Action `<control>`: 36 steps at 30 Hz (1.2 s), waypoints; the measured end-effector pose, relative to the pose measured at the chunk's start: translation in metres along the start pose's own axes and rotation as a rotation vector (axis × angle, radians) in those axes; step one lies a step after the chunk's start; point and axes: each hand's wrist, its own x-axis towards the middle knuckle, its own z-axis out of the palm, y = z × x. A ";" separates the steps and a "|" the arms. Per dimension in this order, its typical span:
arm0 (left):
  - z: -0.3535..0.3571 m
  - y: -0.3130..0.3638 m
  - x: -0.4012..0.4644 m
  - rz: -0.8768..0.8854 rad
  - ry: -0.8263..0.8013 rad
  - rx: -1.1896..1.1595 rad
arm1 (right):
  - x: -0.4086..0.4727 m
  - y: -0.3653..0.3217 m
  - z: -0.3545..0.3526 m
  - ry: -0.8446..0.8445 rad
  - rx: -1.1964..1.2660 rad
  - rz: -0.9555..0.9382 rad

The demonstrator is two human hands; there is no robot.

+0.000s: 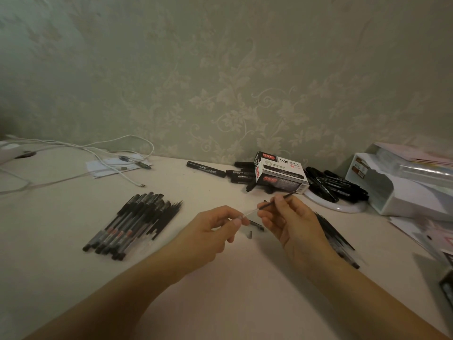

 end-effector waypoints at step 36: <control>-0.009 -0.006 -0.003 0.135 0.146 0.501 | -0.001 0.018 -0.012 -0.206 -1.246 -0.391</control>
